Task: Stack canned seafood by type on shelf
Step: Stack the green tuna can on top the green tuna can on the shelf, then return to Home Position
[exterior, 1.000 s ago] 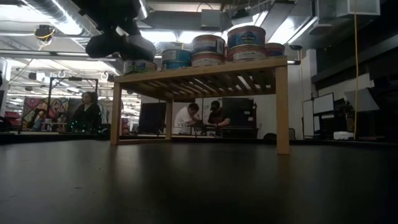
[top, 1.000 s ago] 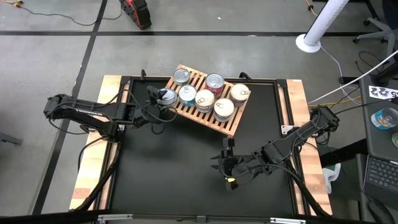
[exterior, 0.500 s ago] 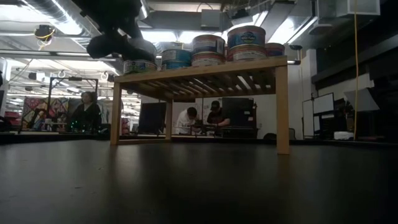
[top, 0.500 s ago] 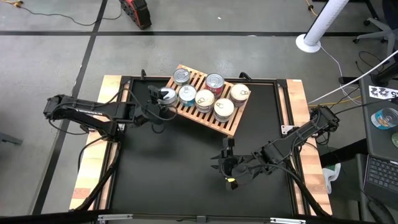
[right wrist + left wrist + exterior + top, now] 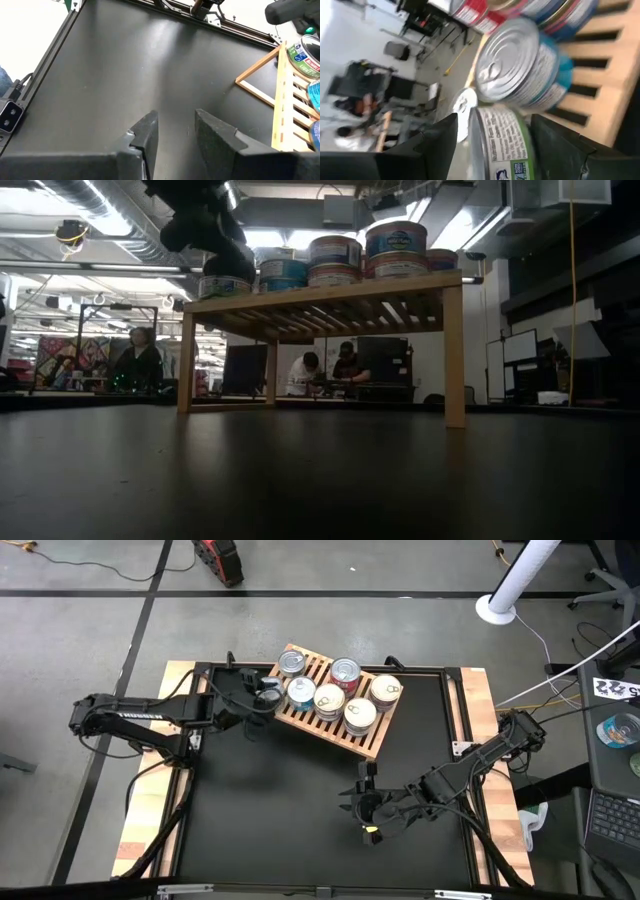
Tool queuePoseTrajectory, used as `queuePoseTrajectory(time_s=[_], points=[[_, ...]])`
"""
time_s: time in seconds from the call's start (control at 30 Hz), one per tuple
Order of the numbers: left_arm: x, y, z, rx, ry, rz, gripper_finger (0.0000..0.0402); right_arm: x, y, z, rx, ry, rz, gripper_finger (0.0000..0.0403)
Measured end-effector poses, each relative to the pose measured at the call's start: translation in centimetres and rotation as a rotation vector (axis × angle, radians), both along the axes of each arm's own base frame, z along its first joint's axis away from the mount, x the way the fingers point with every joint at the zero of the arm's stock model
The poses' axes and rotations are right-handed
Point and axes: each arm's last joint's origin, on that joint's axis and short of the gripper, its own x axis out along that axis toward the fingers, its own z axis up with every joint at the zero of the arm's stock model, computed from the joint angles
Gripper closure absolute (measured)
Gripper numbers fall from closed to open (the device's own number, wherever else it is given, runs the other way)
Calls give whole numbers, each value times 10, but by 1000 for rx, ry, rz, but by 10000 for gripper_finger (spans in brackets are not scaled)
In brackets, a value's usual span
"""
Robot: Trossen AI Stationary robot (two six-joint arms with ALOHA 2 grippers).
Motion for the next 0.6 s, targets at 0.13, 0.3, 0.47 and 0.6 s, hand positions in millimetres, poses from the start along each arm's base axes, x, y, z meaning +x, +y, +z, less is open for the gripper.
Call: queuePoseTrajectory(time_s=[0.13,0.3,0.47,0.6], points=[[0,-1,-1,-32,5,-32,153,0,0,0,0,0,0,276],[-3,-3,-5,-71,35,-13,153,0,0,0,-1,1,0,276],[-2,-9,-4,-90,3,-40,153,0,0,0,-1,2,0,276],[-4,-20,2,-127,-49,-65,153,-1,0,0,-4,4,1,276]])
